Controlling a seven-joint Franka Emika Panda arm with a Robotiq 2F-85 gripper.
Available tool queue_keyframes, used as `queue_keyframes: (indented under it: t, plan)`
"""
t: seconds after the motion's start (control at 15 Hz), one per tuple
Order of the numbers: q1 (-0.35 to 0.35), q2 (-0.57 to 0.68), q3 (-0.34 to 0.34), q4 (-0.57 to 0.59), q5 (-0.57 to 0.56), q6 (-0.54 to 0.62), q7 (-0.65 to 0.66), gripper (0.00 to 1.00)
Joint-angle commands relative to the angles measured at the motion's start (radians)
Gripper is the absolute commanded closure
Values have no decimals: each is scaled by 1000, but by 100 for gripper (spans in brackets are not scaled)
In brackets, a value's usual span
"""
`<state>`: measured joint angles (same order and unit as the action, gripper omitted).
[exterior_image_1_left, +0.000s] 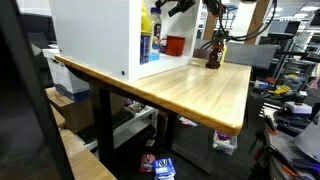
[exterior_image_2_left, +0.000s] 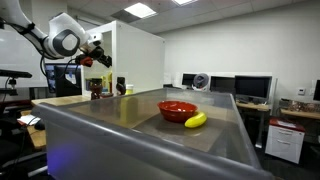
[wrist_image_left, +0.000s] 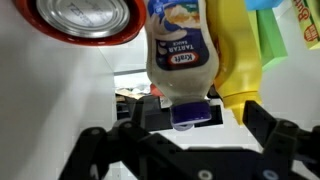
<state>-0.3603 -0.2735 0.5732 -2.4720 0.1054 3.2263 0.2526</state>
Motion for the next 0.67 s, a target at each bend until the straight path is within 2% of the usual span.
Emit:
queue_keyframes:
  t: [0.0,0.6]
  plan:
    - [-53,13,58,31,-9,-26,21,0]
    - [-130,11,139,49,-16,-42,10,0]
